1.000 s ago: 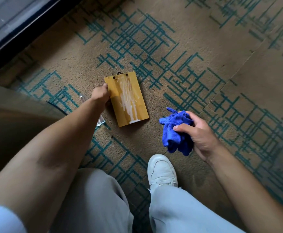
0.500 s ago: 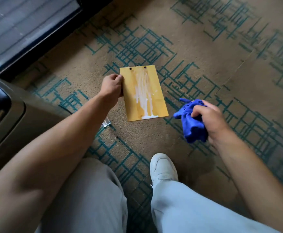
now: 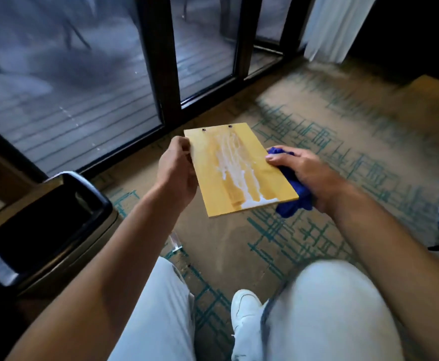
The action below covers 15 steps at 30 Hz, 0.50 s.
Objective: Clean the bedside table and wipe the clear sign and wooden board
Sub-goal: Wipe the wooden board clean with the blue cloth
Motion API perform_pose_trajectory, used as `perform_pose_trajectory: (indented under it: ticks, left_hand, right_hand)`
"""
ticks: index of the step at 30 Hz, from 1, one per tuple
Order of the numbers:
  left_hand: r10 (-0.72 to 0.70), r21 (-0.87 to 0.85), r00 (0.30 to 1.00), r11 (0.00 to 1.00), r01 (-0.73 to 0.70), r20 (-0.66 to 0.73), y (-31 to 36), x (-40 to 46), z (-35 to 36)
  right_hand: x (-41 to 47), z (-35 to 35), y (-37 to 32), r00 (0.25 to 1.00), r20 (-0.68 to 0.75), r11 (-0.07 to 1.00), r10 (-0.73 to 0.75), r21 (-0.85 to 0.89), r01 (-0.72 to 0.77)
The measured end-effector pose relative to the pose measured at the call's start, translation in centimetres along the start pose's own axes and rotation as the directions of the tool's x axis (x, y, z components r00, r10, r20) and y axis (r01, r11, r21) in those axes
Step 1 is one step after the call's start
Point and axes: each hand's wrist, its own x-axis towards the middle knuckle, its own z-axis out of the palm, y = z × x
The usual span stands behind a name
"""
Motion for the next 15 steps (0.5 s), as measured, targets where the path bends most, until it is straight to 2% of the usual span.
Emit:
perform_pose_trajectory:
  ticks: [3,5,7,9,10,12,13,15]
  left_hand:
    - [0.104,-0.185,0.951,0.982,-0.05,0.293,2.0,-4.3,-1.5]
    - [0.057,-0.28,0.913,0.958,0.065,0.405,2.4,-6.4,-3.1]
    - [0.014,-0.31,0.922,0.943,0.116,0.388,2.4,-7.6,-4.4]
    - [0.021,-0.338,0.953,0.937,0.087,0.303,2.3,-8.3,-5.9]
    - [0.021,-0.359,0.961,0.93,0.084,0.277,2.2,-8.7,-6.5]
    - [0.004,-0.378,0.971,0.921,0.09,0.24,1.8,-9.4,-7.6]
    - [-0.011,-0.374,0.976,0.923,0.094,0.217,1.4,-9.7,-8.2]
    - [-0.045,-0.372,0.983,0.922,0.109,0.175,0.6,-10.4,-9.2]
  right_hand:
    - [-1.2,2.7,-2.5,0.999,0.045,0.996,-0.022,-0.087,0.025]
    - [-1.7,4.7,-3.0,0.997,0.046,0.94,-0.068,-0.332,0.079]
    - [-1.8,6.2,-3.2,0.988,0.009,0.806,-0.157,-0.577,0.134]
    - [-1.8,7.4,-3.5,0.95,-0.136,0.705,-0.282,-0.701,0.109]
    - [-1.8,7.8,-3.7,0.918,-0.228,0.735,-0.323,-0.672,0.091]
    - [-2.2,8.4,-4.1,0.906,-0.336,0.906,-0.258,-0.411,0.106]
    - [-2.3,8.7,-4.0,0.921,-0.331,0.954,-0.204,-0.279,0.111]
    - [-2.8,8.8,-3.5,0.948,-0.254,0.969,-0.191,-0.201,0.141]
